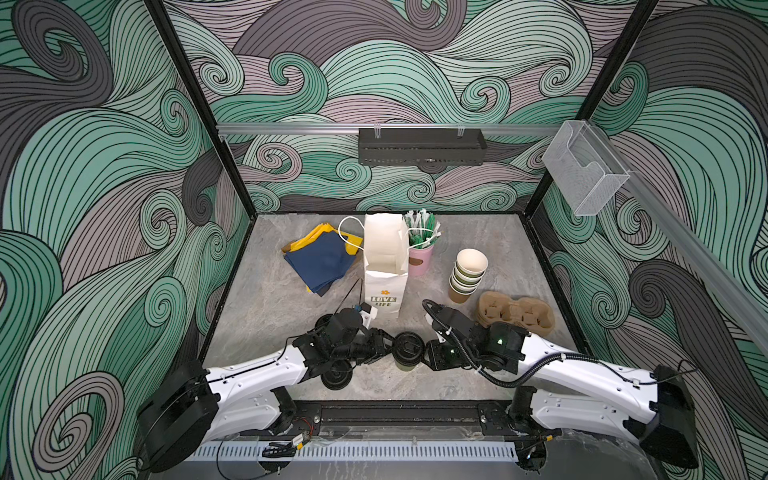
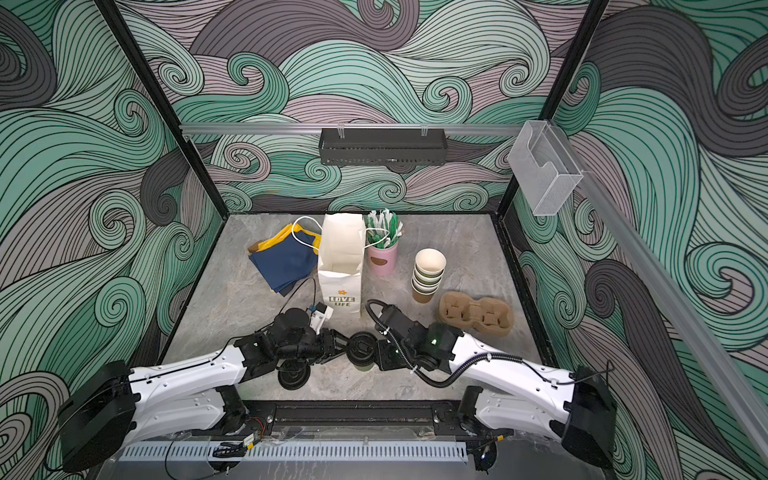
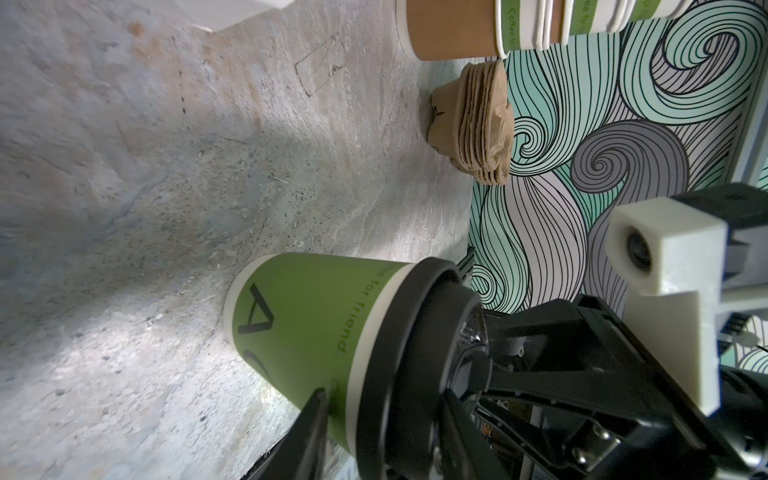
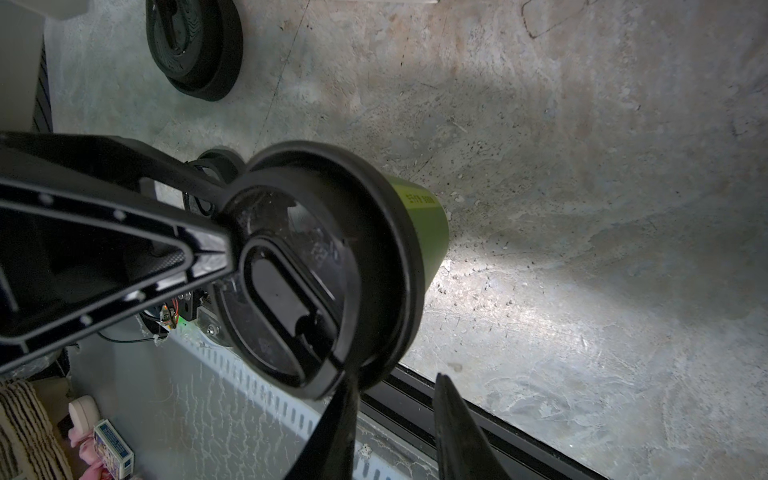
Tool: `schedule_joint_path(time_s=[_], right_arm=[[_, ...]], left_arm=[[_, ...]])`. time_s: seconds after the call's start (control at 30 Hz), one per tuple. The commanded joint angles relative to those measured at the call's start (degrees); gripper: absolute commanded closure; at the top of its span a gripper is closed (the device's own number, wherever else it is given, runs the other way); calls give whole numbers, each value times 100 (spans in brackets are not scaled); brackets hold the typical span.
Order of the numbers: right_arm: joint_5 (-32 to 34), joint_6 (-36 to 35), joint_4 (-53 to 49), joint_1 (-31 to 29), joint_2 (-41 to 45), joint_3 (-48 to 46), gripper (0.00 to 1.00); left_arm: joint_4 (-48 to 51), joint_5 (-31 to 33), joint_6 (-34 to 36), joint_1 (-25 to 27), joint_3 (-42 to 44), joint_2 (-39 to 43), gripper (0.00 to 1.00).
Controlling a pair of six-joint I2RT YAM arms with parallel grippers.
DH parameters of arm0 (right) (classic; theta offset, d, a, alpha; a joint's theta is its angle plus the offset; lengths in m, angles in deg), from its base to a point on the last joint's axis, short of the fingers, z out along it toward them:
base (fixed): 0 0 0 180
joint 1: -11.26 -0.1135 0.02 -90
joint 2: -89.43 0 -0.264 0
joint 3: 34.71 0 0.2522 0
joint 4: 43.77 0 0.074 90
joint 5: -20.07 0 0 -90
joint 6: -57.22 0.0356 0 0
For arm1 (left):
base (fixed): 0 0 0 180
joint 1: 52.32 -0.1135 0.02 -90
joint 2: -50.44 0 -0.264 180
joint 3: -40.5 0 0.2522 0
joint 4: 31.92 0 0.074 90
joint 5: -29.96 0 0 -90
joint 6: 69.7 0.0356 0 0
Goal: Pack the takeout coffee
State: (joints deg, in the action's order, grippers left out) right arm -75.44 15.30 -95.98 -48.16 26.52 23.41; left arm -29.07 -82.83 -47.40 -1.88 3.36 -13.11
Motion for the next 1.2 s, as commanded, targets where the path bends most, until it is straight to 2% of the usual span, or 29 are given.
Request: schedule_joint_path(time_s=[0.0, 0.13, 0.23, 0.37, 0.47, 0.5, 0.63, 0.7, 0.93, 1.17], right_arm=[[337, 188, -500, 62, -432, -191, 67], [536, 233, -806, 89, -652, -144, 67], [211, 44, -668, 88, -551, 25, 67], [-33, -171, -250, 155, 279, 249, 67], [-196, -45, -74, 600, 795, 154, 67], [-368, 9, 101, 790, 892, 54, 65], [-1001, 295, 1040, 1121, 872, -320, 43], [-1080, 293, 1164, 1127, 687, -299, 40], [-1050, 310, 1364, 1211, 156, -426, 45], [-991, 485, 1377, 1325, -9, -688, 52]], left_arm=[[794, 29, 178, 71, 0, -211, 60], [934, 79, 215, 67, -13, -228, 60], [990, 81, 255, 66, -39, -246, 60], [1051, 82, 286, 68, -99, -210, 60], [1108, 81, 322, 68, -141, -193, 60], [1095, 81, 318, 65, -133, -198, 60], [1133, 73, 329, 71, -150, -219, 61], [1143, 73, 337, 66, -167, -211, 61], [1170, 90, 350, 65, -176, -229, 62], [1370, 159, 394, 64, -218, -245, 63]])
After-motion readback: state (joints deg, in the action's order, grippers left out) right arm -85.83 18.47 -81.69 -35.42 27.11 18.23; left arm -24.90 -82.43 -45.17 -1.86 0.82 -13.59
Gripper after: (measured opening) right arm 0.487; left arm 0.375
